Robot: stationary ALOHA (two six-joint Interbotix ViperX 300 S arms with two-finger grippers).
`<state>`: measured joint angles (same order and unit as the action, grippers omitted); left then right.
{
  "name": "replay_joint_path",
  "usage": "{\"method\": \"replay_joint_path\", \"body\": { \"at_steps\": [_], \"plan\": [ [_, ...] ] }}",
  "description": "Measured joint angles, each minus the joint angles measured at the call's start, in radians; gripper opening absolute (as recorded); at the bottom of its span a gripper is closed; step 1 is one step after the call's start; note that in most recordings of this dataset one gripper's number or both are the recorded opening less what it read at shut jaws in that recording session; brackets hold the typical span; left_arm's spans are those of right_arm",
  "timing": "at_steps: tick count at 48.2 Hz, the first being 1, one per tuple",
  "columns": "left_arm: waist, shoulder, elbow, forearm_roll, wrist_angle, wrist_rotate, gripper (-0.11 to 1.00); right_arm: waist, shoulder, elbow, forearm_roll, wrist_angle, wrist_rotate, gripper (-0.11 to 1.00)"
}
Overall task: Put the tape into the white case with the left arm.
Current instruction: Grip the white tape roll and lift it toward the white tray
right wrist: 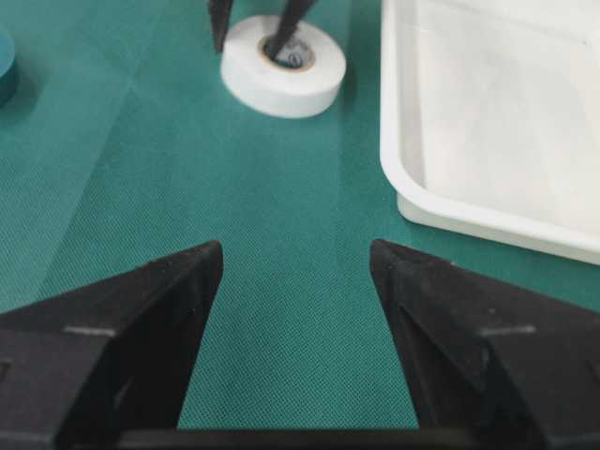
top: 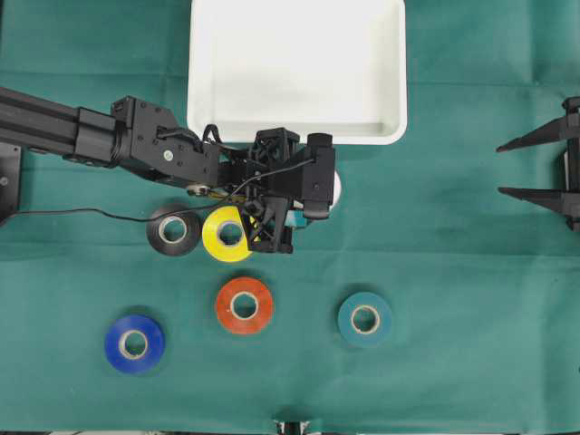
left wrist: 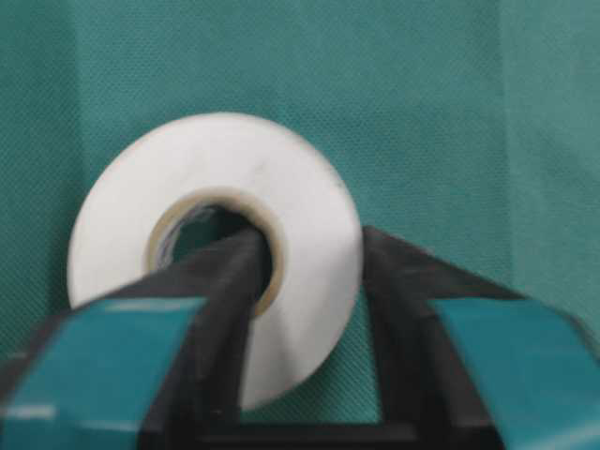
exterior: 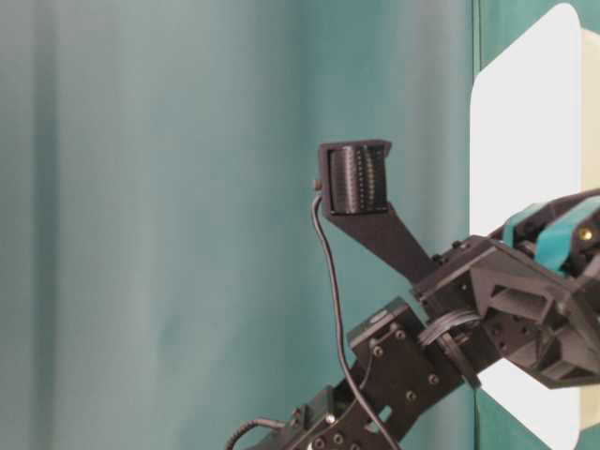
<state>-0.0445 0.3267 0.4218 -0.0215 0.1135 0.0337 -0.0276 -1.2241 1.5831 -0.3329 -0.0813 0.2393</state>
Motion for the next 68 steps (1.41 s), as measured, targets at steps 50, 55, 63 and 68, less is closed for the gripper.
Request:
{"method": "replay_joint_path", "body": {
  "at_steps": [50, 55, 63, 68],
  "plan": [
    [-0.058, -0.212, -0.005, 0.000, 0.150, 0.002, 0.27, 0.000, 0.000, 0.000, 0.000, 0.002, 0.000, 0.98],
    [-0.031, -0.218, -0.005, 0.000, 0.158, 0.006, 0.27, 0.000, 0.000, -0.002, 0.000, 0.000, 0.000, 0.98],
    [0.026, -0.218, -0.005, 0.000, 0.158, 0.067, 0.27, 0.000, 0.000, 0.000, 0.000, 0.000, 0.000, 0.98],
    [0.054, -0.201, -0.025, 0.000, 0.146, 0.121, 0.27, 0.000, 0.000, 0.000, 0.000, 0.000, 0.000, 0.98]
  ]
}}
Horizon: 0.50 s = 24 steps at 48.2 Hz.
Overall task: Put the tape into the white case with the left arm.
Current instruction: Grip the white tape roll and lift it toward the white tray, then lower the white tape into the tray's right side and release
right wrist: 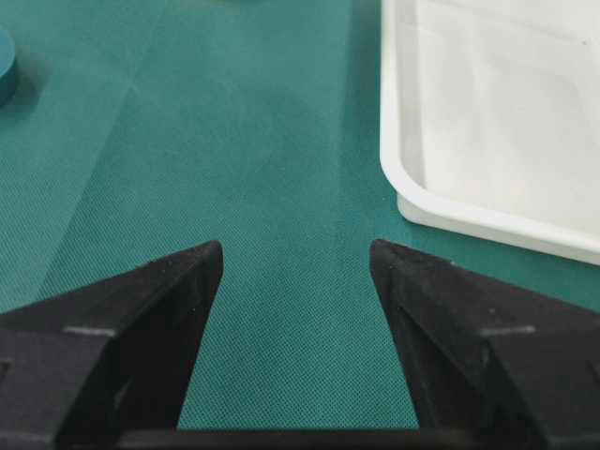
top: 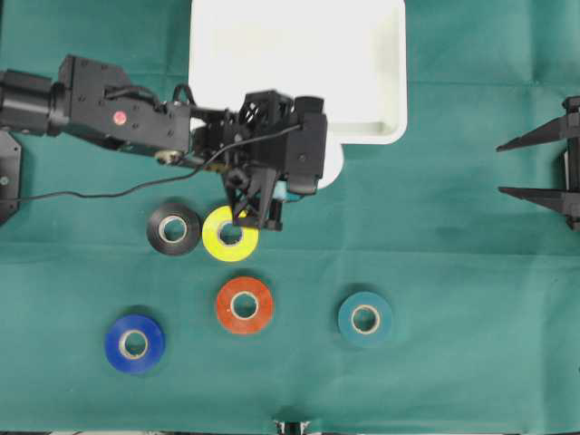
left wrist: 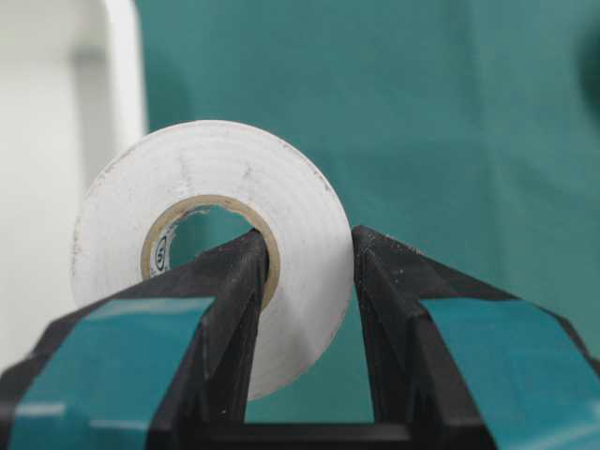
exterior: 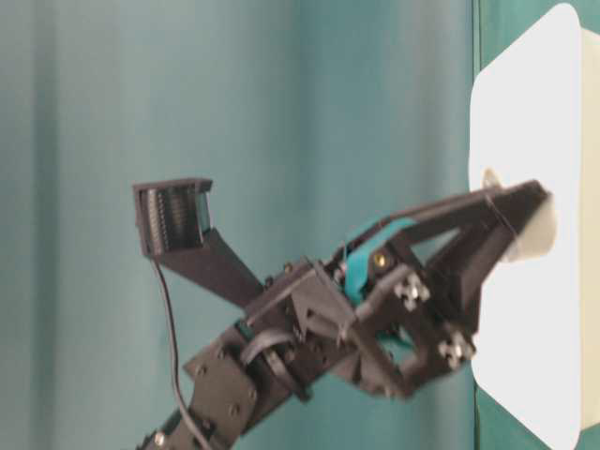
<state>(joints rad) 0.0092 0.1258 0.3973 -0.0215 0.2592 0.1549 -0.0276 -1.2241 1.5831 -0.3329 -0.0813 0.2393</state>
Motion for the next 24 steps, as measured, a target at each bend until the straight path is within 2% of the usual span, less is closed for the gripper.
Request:
{"method": "replay_joint_path", "body": {
  "at_steps": [10, 24],
  "plan": [
    [0.055, 0.071, -0.067, 0.002, -0.026, 0.041, 0.27, 0.000, 0.000, 0.000, 0.000, 0.000, -0.002, 0.98],
    [0.121, 0.163, -0.155, 0.002, -0.029, 0.043, 0.27, 0.000, 0.000, 0.000, 0.002, 0.000, 0.000, 0.98]
  ]
}}
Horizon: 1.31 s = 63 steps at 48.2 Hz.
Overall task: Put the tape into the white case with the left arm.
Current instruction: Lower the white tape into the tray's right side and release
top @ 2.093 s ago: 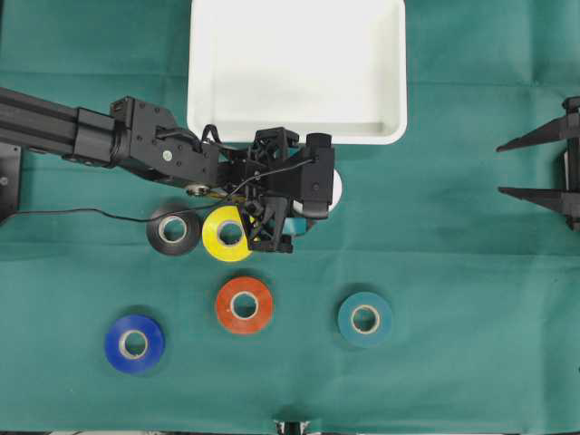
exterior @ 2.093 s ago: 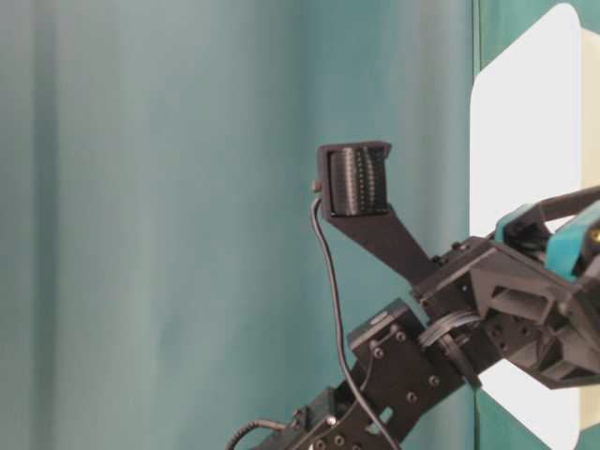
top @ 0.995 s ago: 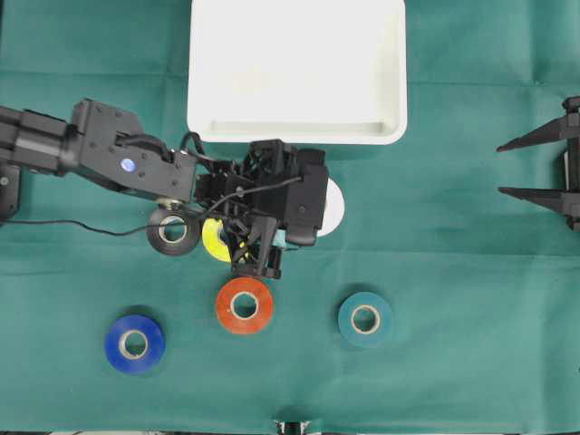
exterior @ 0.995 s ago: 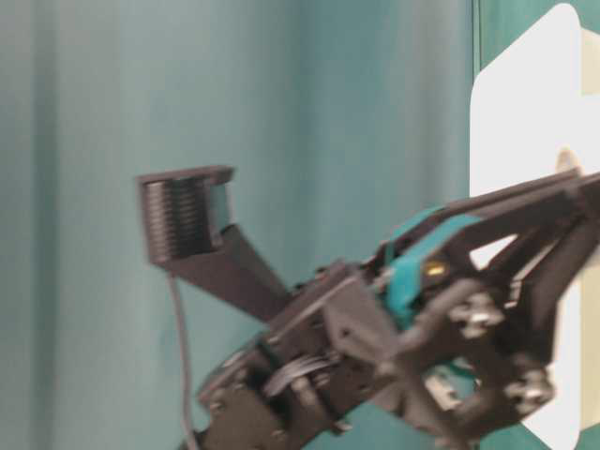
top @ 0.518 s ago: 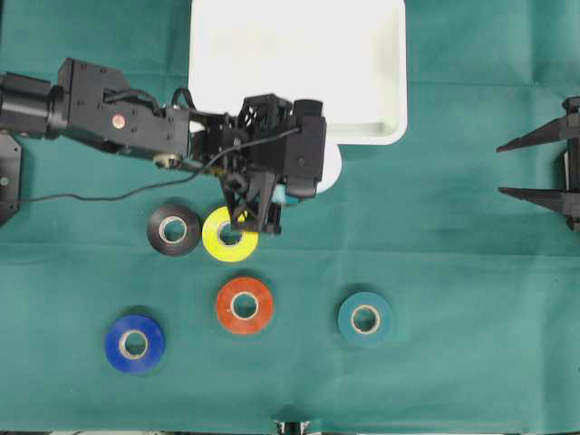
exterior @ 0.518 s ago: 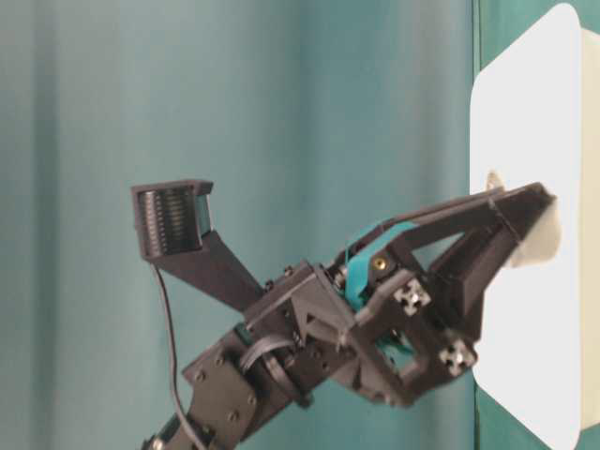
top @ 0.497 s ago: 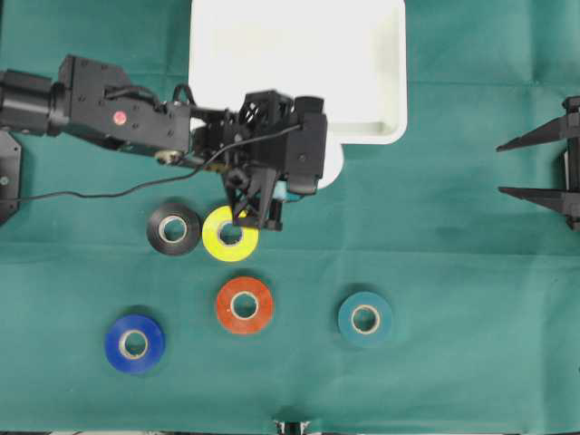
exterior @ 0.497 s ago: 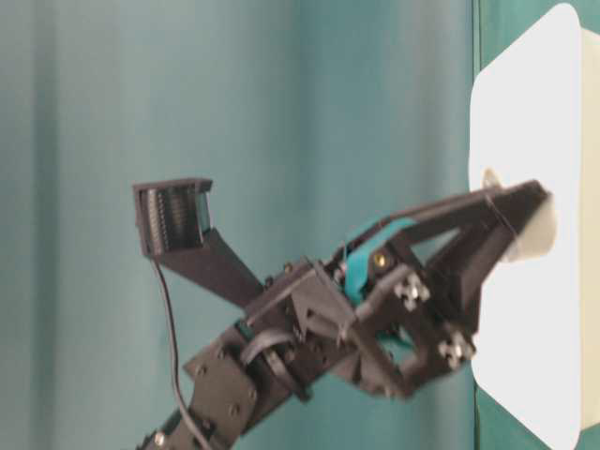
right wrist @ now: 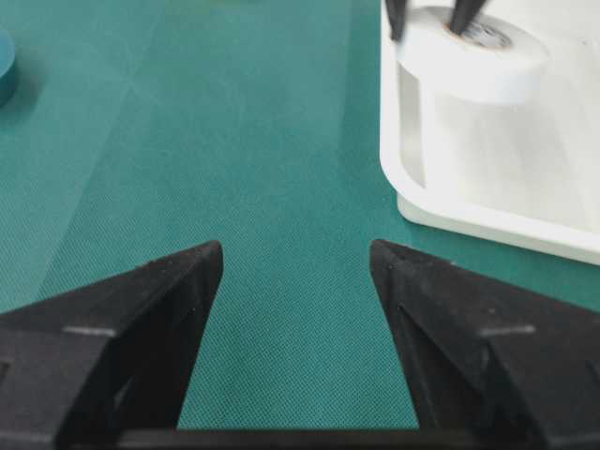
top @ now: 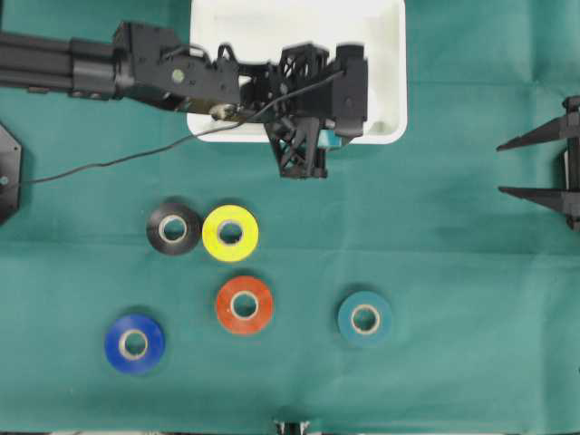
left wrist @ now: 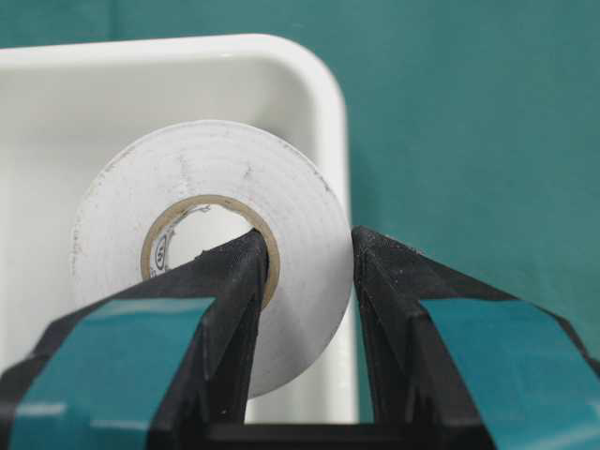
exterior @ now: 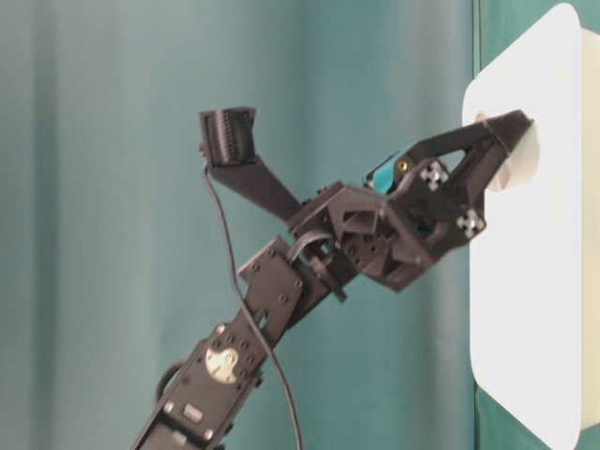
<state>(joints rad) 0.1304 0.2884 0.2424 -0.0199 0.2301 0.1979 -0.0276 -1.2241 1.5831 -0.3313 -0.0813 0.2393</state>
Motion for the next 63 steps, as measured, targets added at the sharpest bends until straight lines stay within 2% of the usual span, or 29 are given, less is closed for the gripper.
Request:
{"method": "replay_joint_path", "body": {
  "at_steps": [17, 37, 39, 46, 48, 53, 63],
  "plan": [
    [0.029, 0.061, -0.055, 0.000, -0.003, 0.000, 0.27, 0.000, 0.000, 0.000, -0.002, 0.000, 0.002, 0.98],
    [0.034, 0.092, -0.072, -0.002, -0.003, 0.000, 0.28, 0.000, 0.000, -0.002, -0.002, 0.000, 0.000, 0.98],
    [0.034, 0.092, -0.072, 0.000, -0.002, 0.000, 0.33, 0.000, 0.000, 0.000, -0.002, 0.000, 0.002, 0.98],
    [0.034, 0.092, -0.072, 0.000, -0.003, 0.000, 0.75, 0.000, 0.000, 0.000, -0.002, 0.000, 0.002, 0.98],
    [0.034, 0.092, -0.074, 0.000, -0.003, 0.000, 0.82, 0.000, 0.000, 0.000, -0.002, 0.000, 0.002, 0.98],
    [0.034, 0.092, -0.072, 0.000, -0.003, 0.002, 0.78, 0.000, 0.000, 0.000, -0.002, 0.000, 0.000, 0.98],
    [0.034, 0.083, -0.067, 0.000, -0.003, 0.000, 0.79, 0.000, 0.000, 0.000, -0.002, 0.000, 0.002, 0.98]
  ]
}}
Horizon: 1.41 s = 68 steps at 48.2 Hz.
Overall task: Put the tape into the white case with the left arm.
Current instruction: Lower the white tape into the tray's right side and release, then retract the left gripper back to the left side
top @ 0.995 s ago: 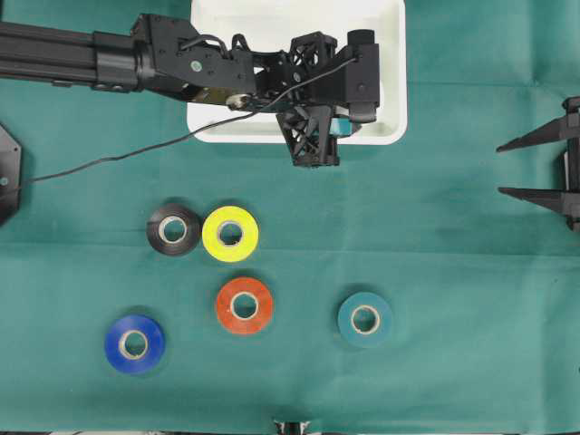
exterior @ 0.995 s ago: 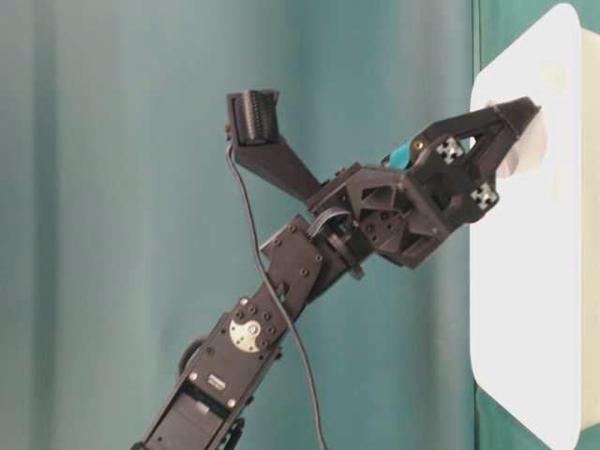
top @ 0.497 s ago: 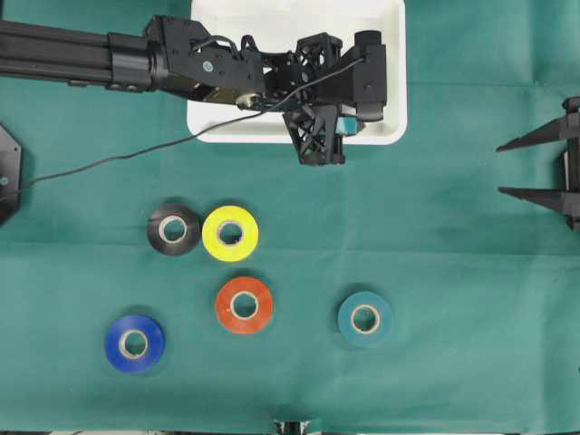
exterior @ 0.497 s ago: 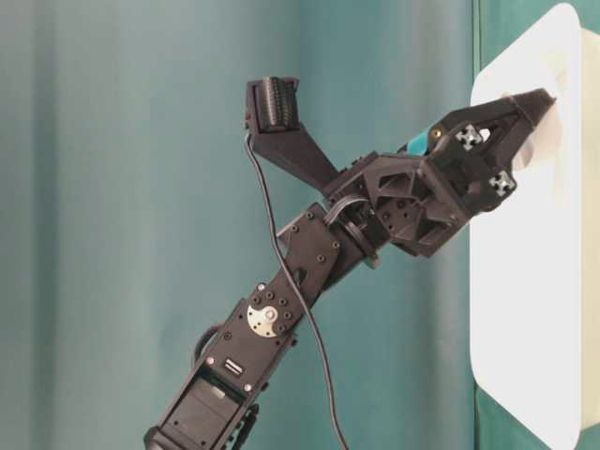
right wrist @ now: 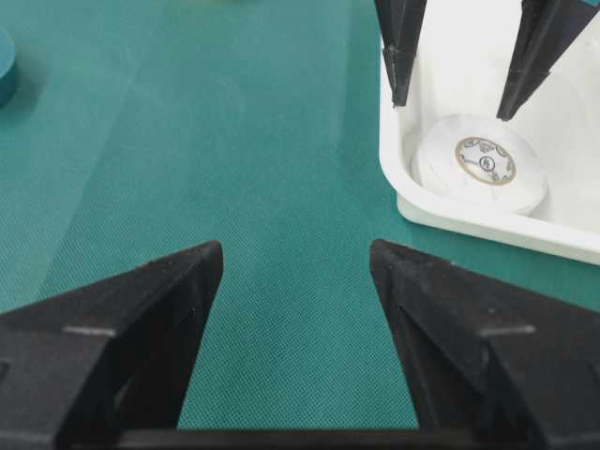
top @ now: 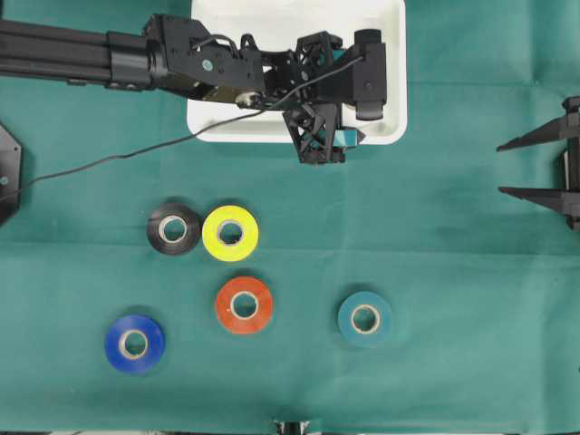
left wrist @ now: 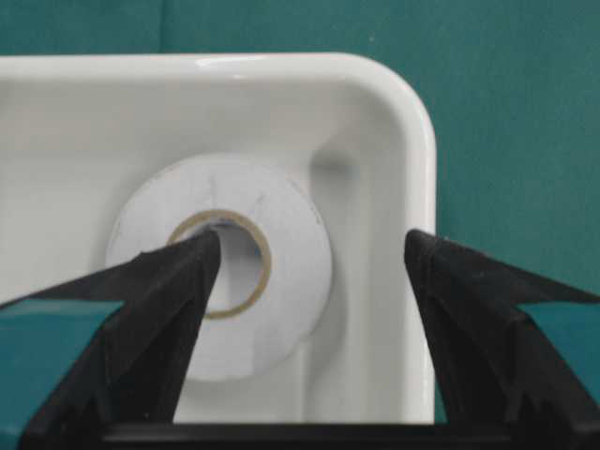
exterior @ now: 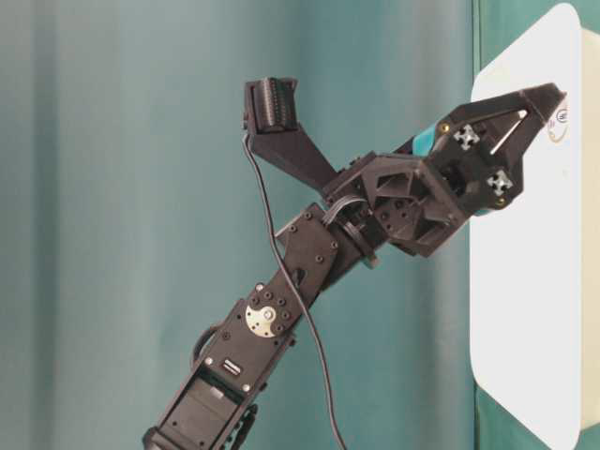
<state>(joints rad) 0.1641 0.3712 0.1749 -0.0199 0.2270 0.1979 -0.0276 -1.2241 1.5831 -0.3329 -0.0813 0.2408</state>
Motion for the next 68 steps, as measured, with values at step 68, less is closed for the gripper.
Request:
{"method": "replay_joint_path", "body": {
  "at_steps": [68],
  "plan": [
    [-0.204, -0.653, 0.673, -0.002, -0.224, -0.006, 0.78, 0.000, -0.002, 0.002, 0.000, -0.003, 0.000, 0.98]
  ]
}}
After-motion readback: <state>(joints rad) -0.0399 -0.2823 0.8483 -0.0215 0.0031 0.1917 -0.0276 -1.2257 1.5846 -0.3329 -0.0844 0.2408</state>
